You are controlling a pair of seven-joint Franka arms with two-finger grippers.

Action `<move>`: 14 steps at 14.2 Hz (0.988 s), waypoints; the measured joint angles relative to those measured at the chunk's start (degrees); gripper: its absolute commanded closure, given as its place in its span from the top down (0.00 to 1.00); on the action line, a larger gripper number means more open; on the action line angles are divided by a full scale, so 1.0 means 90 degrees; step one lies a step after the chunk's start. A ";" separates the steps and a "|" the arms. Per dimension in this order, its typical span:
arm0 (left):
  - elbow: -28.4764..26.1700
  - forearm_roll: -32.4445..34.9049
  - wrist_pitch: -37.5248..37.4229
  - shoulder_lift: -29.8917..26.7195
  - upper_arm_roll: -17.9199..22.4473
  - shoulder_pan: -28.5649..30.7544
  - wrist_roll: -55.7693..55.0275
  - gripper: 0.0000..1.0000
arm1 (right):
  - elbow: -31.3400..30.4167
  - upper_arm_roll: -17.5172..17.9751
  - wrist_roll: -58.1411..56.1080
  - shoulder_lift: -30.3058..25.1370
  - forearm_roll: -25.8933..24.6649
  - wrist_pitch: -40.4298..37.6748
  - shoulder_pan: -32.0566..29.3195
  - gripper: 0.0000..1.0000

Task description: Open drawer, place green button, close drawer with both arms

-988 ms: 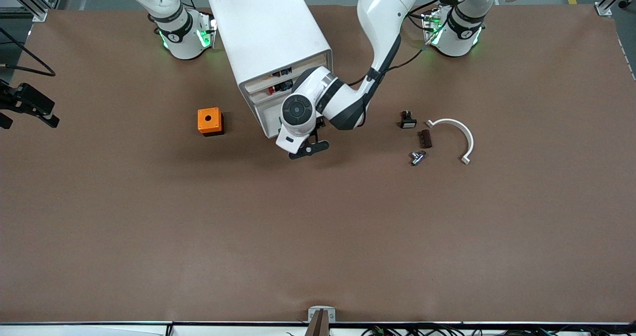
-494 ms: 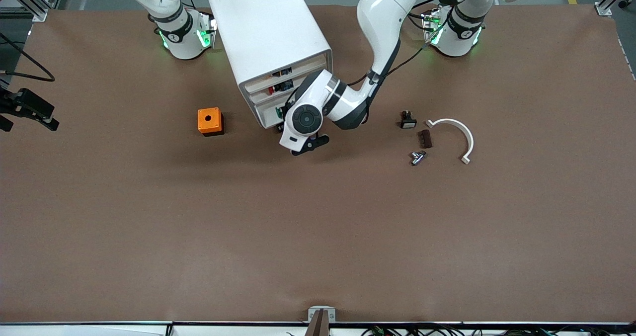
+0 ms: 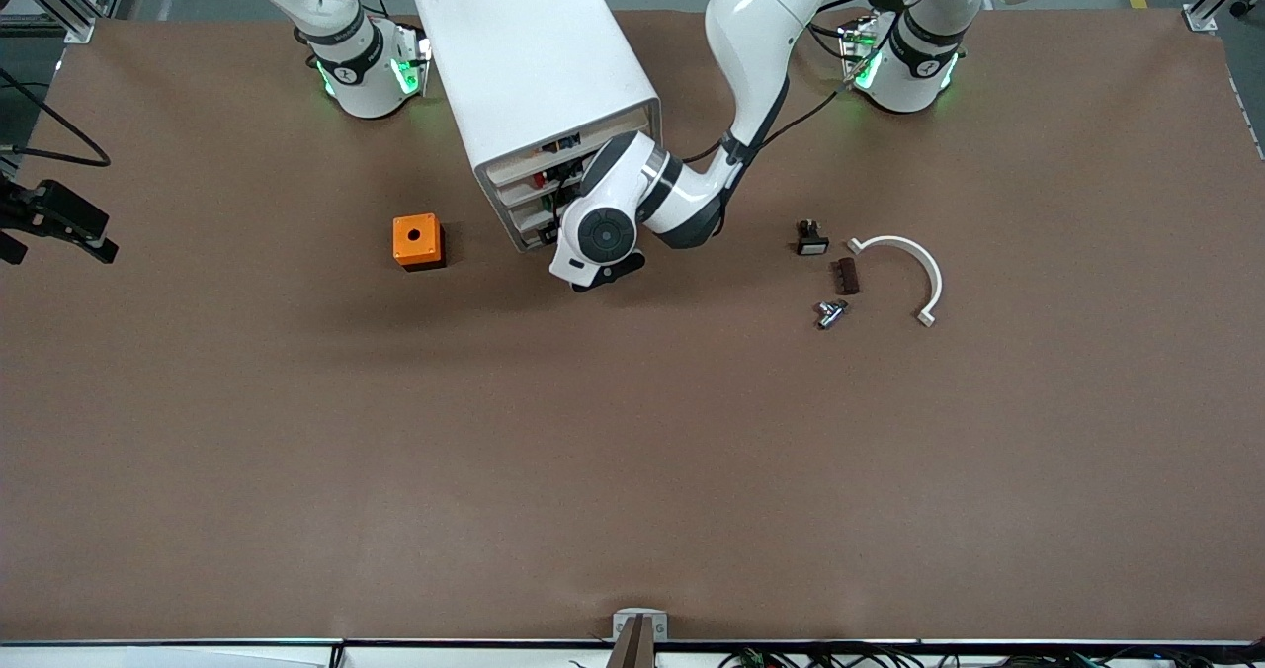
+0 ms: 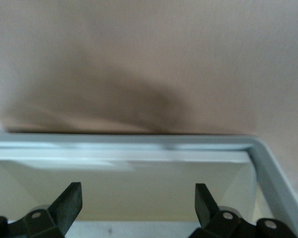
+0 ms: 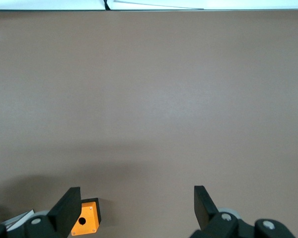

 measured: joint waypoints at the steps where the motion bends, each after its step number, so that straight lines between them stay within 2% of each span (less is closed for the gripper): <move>1: 0.0000 -0.0036 -0.0015 0.0000 -0.0008 0.0001 0.0000 1.00 | 0.0003 0.0000 0.0000 0.0000 -0.0016 0.0000 0.0000 1.00; 9: -0.0003 -0.0118 -0.0067 -0.0017 0.0061 0.0048 0.0032 1.00 | 0.0005 0.0004 -0.0002 0.0046 -0.0035 0.0000 0.0000 1.00; 11: 0.0020 -0.0116 -0.0067 -0.0083 0.0340 0.0089 0.0032 0.99 | 0.0005 0.0007 -0.0005 0.0058 -0.0036 0.0000 0.0000 1.00; 14: 0.0112 -0.0058 -0.0077 -0.0428 0.1057 0.0251 0.0065 0.99 | 0.0005 0.0010 -0.0006 0.0062 -0.0039 0.0000 0.0000 1.00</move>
